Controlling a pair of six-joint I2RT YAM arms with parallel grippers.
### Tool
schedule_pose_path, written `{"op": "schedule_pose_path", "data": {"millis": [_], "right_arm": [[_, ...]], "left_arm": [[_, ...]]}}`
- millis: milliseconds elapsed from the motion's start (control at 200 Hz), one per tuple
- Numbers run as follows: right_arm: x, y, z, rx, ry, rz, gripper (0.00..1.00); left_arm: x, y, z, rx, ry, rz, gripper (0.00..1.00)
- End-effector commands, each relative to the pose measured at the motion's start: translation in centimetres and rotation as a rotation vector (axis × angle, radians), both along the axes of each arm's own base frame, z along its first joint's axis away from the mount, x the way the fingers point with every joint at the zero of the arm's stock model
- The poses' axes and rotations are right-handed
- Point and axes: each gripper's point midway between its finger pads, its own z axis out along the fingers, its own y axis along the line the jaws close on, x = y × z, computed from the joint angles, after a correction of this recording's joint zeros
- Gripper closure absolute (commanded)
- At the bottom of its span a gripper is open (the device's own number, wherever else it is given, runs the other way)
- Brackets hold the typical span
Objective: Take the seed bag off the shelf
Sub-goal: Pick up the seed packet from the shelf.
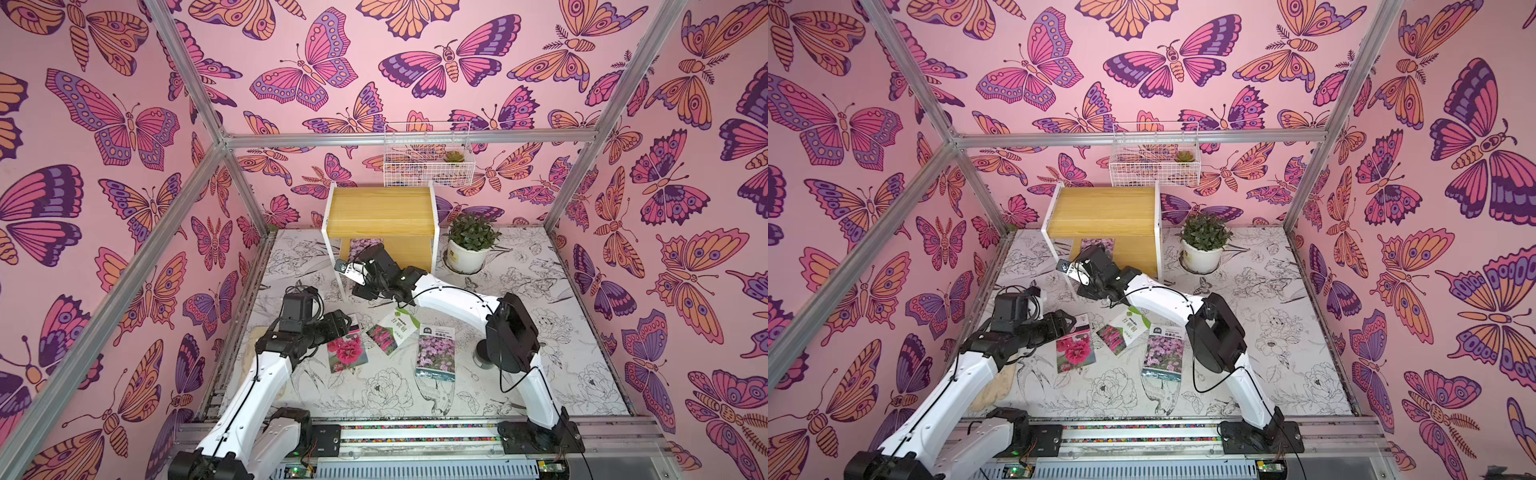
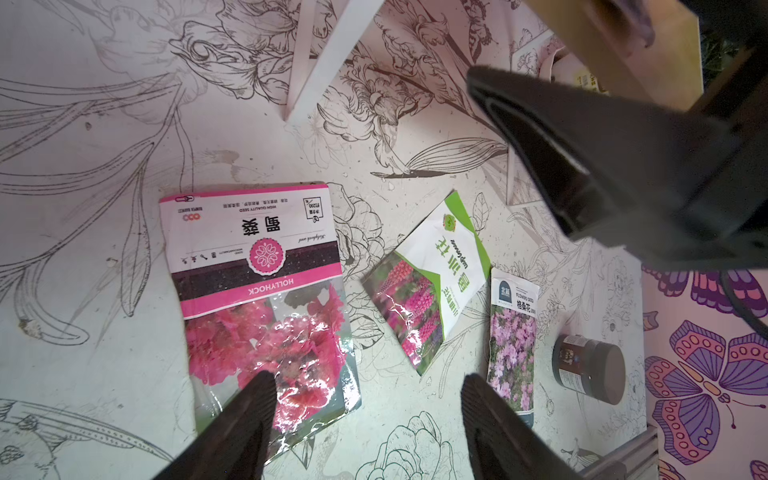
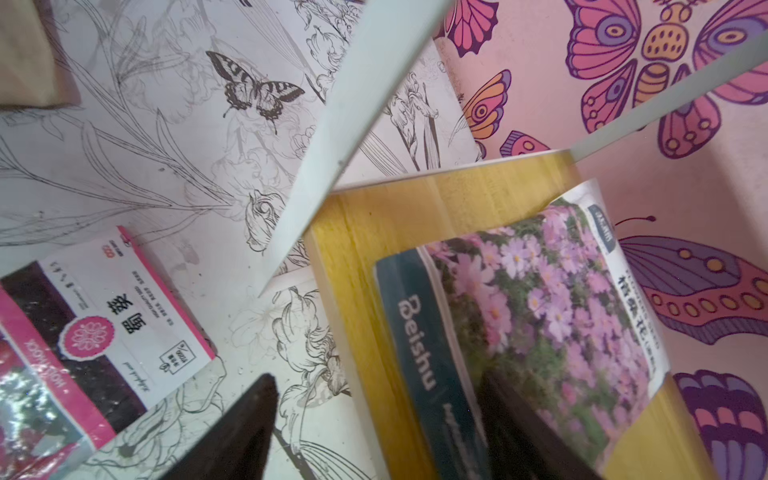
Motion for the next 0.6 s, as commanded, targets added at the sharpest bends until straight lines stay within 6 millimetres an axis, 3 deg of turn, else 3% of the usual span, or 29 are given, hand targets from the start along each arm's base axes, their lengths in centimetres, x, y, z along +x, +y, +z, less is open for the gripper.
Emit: {"op": "schedule_pose_path", "data": {"millis": [0,195,446,596], "right_arm": [[-1.0,-0.3,-1.7,-0.012,0.092,0.013,0.40],[-1.9,-1.0,-1.1,0.019,0.100,0.014,0.80],[-3.4,-2.0,-0.5,0.035,0.106,0.011,1.00],[-5.1,-2.8,0.9,0.032,0.071,0.006,1.00]], "left_arm": [[-0.3,0.0,-0.2,-0.006,0.001,-0.010,0.27],[-0.4,0.4,0.2,-0.013,-0.011,-0.003,0.27],[-0.5,0.6,0.8,-0.028,-0.026,0.007,0.27],[-0.5,0.6,0.7,-0.029,-0.021,0.005,0.27]]}}
